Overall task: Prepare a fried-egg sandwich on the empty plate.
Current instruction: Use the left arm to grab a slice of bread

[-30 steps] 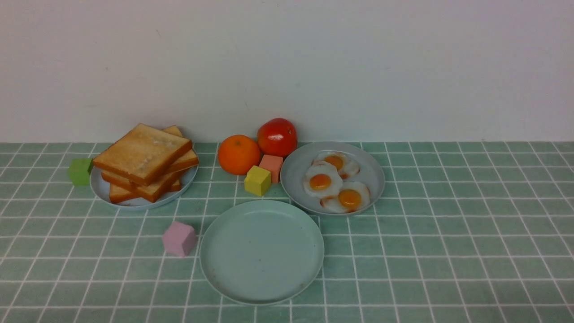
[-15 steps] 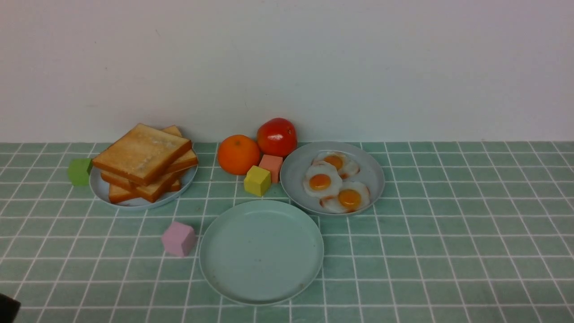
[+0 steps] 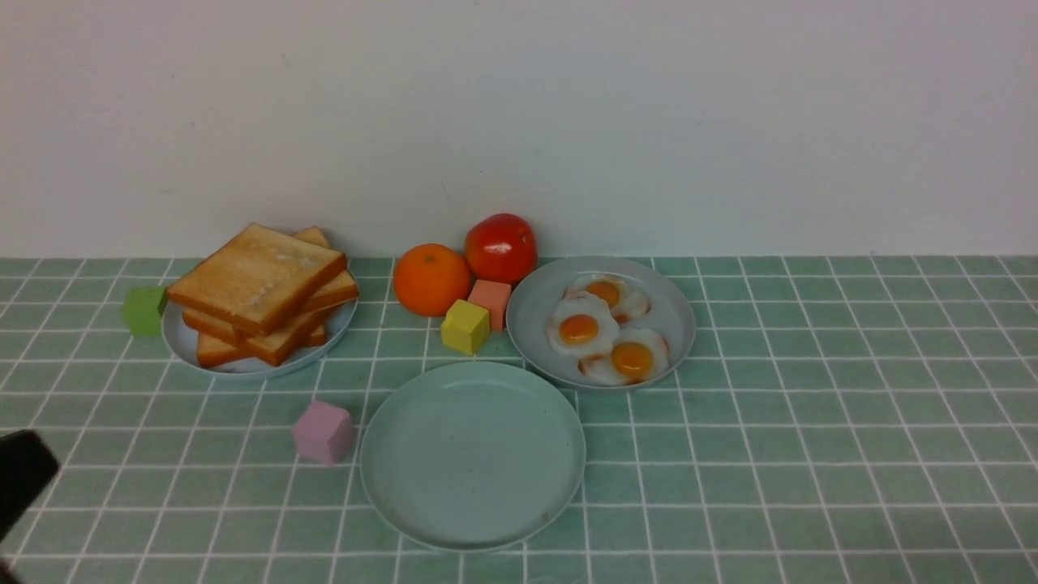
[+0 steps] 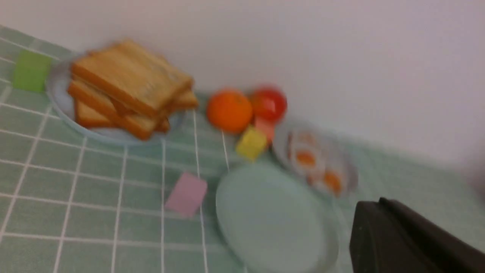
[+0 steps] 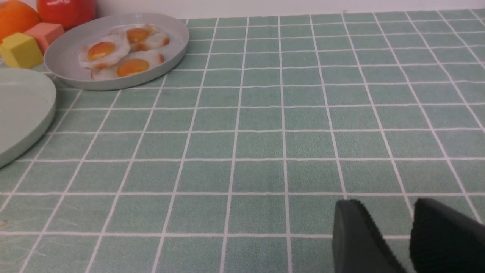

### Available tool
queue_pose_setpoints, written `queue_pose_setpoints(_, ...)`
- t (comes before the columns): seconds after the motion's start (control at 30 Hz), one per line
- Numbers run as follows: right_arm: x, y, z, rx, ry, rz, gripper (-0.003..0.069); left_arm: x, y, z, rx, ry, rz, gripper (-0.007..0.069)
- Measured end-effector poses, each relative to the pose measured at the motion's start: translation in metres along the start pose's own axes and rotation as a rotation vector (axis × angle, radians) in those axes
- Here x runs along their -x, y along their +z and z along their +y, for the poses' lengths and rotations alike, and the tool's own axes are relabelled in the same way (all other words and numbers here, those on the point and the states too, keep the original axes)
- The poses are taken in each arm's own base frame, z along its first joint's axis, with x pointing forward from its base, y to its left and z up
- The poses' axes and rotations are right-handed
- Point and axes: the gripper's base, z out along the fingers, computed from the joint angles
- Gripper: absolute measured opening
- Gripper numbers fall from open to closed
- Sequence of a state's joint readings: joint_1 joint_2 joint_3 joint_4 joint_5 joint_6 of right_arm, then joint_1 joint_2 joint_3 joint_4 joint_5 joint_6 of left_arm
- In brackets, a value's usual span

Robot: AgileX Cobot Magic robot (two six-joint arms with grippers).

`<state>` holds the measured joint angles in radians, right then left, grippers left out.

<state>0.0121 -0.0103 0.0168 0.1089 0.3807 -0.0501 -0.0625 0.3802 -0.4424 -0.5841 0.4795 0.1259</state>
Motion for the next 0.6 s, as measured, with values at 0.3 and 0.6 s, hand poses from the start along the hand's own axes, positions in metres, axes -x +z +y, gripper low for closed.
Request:
queue_pose_setpoints(0.3, 0.007, 0.000, 0.005, 0.067, 0.302, -0.089, 0.0241, 0.035, 0.070, -0.027, -0.012, 0.221, 0.507, -0.0013)
queue_pose_setpoints(0.6, 0.029, -0.007, 0.009, 0.165, 0.648, -0.204, 0.0227, 0.047, 0.182, -0.007, 0.165, 0.333, 0.648, -0.0013)
